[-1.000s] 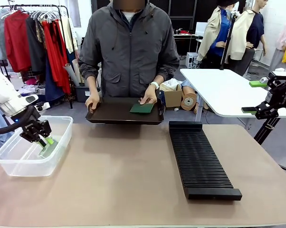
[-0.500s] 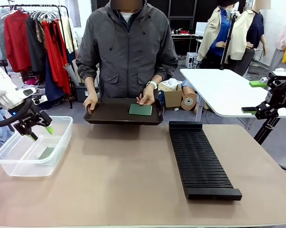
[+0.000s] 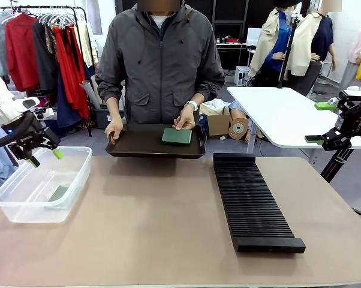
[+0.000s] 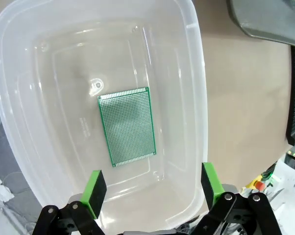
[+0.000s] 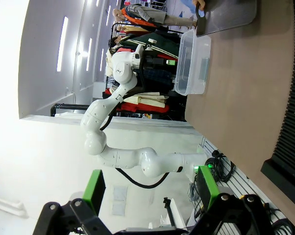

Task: Sort PCBs into racks and boxes based on the side picked up.
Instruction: If the short side of the Blank PCB is picked up, insert it into the PCB Rack ; if the long side is picked up, place it in the Organizing box, then pick up the Blank PCB handed by the Human.

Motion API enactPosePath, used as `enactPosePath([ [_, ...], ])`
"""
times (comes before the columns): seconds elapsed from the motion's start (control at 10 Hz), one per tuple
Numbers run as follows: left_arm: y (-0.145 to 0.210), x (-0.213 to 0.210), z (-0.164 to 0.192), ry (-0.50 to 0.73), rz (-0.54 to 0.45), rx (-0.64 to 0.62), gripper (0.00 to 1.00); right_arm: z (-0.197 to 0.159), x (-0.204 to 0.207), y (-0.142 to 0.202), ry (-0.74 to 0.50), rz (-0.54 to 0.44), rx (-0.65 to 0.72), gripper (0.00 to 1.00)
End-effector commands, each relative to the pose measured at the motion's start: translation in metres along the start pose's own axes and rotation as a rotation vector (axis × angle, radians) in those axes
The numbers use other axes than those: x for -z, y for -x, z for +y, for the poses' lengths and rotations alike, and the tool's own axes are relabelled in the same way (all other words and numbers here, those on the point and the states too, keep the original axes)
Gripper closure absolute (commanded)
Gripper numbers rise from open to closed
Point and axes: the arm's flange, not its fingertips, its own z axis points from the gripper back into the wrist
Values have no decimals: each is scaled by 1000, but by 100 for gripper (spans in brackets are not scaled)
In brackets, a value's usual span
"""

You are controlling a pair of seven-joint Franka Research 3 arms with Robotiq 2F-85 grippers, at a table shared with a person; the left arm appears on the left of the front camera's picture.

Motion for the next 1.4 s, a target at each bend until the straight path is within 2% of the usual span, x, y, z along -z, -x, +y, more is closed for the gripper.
enactPosePath([
  [0.0,7,0,-1,-9,-18,-14,0,2,-1,1,-1,5,-5,0],
  [0.7,7,0,-2,13,-21,-22,0,2,-1,1,-1,5,-5,0],
  [1.2,13,-29,5,339,-58,1,0,2,-1,1,-1,5,-5,0],
  [1.3,14,-36,4,458,-71,15,0,2,-1,1,-1,5,-5,0],
])
